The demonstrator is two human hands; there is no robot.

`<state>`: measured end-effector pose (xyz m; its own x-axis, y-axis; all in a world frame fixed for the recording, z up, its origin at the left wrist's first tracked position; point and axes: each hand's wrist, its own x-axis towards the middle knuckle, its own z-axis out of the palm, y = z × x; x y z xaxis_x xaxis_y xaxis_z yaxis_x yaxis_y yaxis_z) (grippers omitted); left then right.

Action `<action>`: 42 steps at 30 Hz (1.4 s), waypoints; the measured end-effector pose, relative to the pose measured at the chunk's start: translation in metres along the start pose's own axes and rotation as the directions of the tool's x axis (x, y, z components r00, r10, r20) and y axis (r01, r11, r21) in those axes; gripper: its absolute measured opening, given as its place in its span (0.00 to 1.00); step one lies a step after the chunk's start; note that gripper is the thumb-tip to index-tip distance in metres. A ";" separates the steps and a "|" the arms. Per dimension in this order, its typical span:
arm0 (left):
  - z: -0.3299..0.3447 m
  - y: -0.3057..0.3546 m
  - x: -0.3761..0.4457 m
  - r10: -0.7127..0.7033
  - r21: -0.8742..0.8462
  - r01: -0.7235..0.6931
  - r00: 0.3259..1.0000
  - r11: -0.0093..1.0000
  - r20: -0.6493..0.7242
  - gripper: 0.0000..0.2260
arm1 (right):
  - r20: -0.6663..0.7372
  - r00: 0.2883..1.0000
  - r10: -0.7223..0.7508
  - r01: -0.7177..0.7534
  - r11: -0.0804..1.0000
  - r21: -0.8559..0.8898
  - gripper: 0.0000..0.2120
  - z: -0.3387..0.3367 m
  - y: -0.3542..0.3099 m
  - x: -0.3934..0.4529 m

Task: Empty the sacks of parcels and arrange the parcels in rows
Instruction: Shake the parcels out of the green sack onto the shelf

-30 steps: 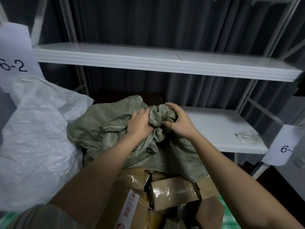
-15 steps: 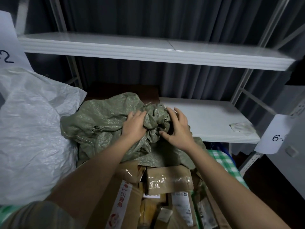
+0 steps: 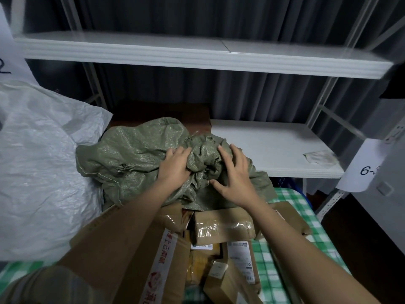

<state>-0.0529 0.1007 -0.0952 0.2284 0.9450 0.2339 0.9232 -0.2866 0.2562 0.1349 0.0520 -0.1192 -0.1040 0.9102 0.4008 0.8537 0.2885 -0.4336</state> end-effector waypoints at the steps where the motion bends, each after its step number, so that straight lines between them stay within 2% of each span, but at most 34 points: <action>1: 0.001 -0.001 -0.001 0.001 -0.002 -0.001 1.000 1.000 0.003 0.32 | -0.005 1.000 -0.013 0.012 1.000 -0.022 0.44 0.001 -0.001 -0.002; 7: 0.011 -0.014 -0.007 0.025 -0.044 -0.025 1.000 0.999 0.002 0.32 | 0.032 0.977 -0.209 0.212 0.969 -0.131 0.39 0.008 -0.017 -0.019; 13: 0.016 -0.033 -0.018 0.064 -0.061 -0.062 0.998 0.996 0.018 0.28 | 0.059 0.937 -0.345 0.349 0.934 -0.071 0.28 0.028 -0.025 -0.041; 19: 0.019 -0.055 -0.026 0.092 0.001 -0.092 0.995 0.996 0.033 0.30 | 0.248 0.899 -0.361 0.395 0.913 -0.103 0.32 0.040 -0.026 -0.058; 23: 0.017 -0.064 -0.028 0.145 -0.015 -0.145 0.988 0.989 0.043 0.32 | 0.290 0.865 -0.408 0.449 0.889 -0.090 0.35 0.042 -0.034 -0.062; 26: 0.012 -0.069 -0.029 0.182 0.009 -0.183 0.981 0.983 0.062 0.33 | 0.398 0.768 -0.502 0.578 0.811 -0.090 0.40 0.045 -0.044 -0.065; 31: 0.008 -0.071 -0.033 0.178 0.019 -0.181 0.978 0.983 0.112 0.33 | 0.609 0.496 -0.618 0.801 0.596 -0.047 0.49 0.060 -0.057 -0.074; 37: 0.007 -0.073 -0.035 0.181 0.003 -0.183 0.972 0.983 0.148 0.33 | 0.677 0.248 -0.692 0.940 0.342 0.005 0.60 0.082 -0.073 -0.073; 39: 0.007 -0.074 -0.036 0.186 0.000 -0.188 0.970 0.982 0.157 0.33 | 0.709 0.187 -0.680 0.963 0.268 0.003 0.60 0.087 -0.082 -0.072; 42: 0.007 -0.075 -0.037 0.193 0.006 -0.196 0.967 0.980 0.167 0.33 | 0.693 0.150 -0.706 0.976 0.217 0.010 0.58 0.089 -0.094 -0.069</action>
<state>-0.1280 0.0883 -0.1301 0.4504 0.8849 0.1189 0.8621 -0.4657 0.1997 0.0169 -0.0117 -0.1777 -0.9714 0.1384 -0.1931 0.0783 0.9540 0.2895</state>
